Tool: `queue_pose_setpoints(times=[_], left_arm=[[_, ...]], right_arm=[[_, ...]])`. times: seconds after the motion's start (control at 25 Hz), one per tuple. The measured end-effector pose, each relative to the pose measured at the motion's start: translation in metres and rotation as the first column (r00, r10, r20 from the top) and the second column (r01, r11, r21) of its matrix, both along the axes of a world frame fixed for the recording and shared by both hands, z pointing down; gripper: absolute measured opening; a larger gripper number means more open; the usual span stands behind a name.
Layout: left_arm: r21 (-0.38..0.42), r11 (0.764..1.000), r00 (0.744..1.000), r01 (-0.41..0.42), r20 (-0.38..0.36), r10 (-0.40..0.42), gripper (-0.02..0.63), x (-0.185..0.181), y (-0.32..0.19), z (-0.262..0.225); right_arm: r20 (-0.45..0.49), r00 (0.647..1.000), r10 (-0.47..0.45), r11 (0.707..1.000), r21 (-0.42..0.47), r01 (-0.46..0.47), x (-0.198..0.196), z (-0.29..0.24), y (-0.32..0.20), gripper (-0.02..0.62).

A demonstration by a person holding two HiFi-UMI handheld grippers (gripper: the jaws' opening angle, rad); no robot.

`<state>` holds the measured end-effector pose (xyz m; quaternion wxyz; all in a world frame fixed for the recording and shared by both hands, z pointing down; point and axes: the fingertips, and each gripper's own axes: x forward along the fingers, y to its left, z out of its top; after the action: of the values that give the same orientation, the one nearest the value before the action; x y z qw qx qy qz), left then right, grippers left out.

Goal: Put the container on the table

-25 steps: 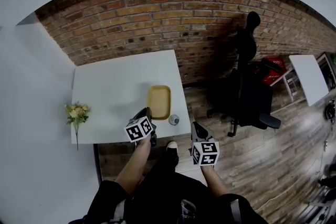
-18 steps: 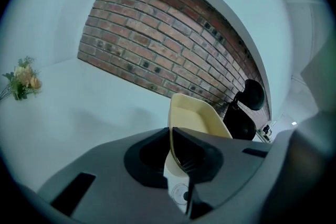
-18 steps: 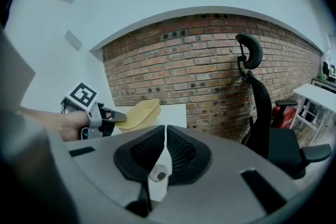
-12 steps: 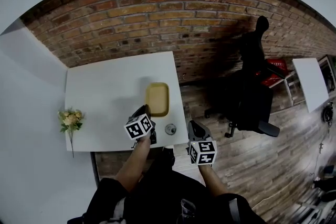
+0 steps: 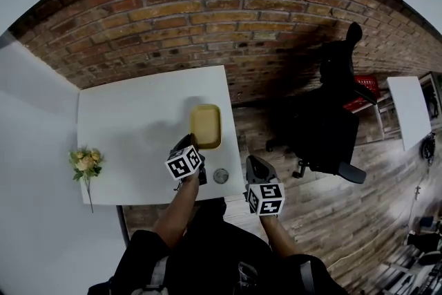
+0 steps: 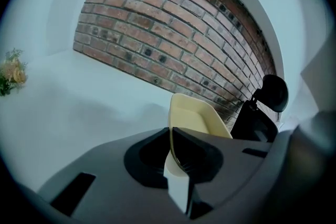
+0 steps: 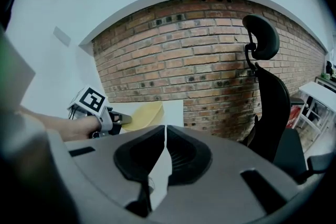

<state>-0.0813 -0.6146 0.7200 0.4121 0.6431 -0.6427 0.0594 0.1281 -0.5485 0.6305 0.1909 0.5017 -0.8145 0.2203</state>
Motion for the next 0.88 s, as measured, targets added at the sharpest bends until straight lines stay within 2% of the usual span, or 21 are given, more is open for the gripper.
queue_pose_setpoints(times=[0.88], left_arm=[[-0.064, 0.996, 0.998, 0.060, 0.041, -0.058, 0.029, 0.015, -0.046, 0.053]], right_arm=[[-0.015, 1.000, -0.003, 0.996, -0.091, 0.002, 0.008, 0.034, -0.030, 0.025]])
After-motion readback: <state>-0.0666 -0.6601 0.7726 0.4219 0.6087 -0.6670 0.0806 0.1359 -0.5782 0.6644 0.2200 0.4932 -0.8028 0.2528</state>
